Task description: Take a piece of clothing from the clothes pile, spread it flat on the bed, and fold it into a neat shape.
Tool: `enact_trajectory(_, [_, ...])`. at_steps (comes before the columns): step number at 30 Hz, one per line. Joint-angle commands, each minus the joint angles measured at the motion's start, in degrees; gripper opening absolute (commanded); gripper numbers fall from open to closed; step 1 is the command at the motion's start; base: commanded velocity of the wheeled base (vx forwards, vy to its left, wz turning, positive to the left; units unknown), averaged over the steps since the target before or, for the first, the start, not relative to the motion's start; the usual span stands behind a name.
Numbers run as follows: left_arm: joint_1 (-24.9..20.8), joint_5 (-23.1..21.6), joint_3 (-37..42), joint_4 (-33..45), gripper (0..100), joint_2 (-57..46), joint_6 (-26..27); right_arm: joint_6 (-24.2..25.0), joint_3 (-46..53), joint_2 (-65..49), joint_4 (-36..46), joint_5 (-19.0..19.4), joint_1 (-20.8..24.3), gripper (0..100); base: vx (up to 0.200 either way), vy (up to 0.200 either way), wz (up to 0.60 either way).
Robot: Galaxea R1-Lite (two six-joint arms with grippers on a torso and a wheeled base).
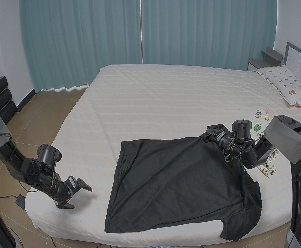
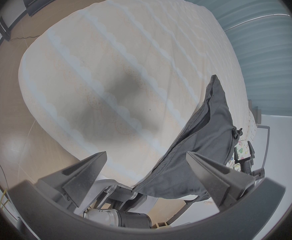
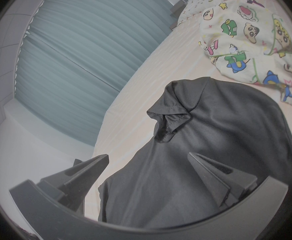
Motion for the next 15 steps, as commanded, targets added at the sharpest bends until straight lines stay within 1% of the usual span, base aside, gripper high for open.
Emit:
enact_trajectory(1, [0.0,0.0,0.1,-0.1,100,0.0,0.0,1.1,-8.6,6.9,4.4,-0.5,-1.0,100,0.000,0.000,0.00])
enact_trajectory(3, [0.0,0.0,0.1,-0.1,100,0.0,0.0,1.0,-11.5,8.2,4.9,-2.0,-1.1,100,0.000,0.000,0.00])
enact_trajectory(5, [0.0,0.0,0.2,0.0,100,0.0,0.0,0.9,-15.3,9.5,5.0,-4.3,-1.4,100,0.000,0.000,0.00])
enact_trajectory(7, [-0.1,0.0,0.2,0.0,100,-0.1,0.0,0.9,-17.4,10.6,4.9,-5.1,-1.5,100,0.000,0.000,0.00])
enact_trajectory(11, [0.0,0.0,0.3,-0.1,100,-0.1,0.0,0.8,-21.2,12.2,5.2,-5.6,-1.6,100,0.000,0.000,0.00])
enact_trajectory(15, [0.0,0.0,0.4,0.0,100,-0.2,-0.1,0.8,-24.5,14.3,8.1,-5.8,-1.6,100,0.000,0.000,0.00])
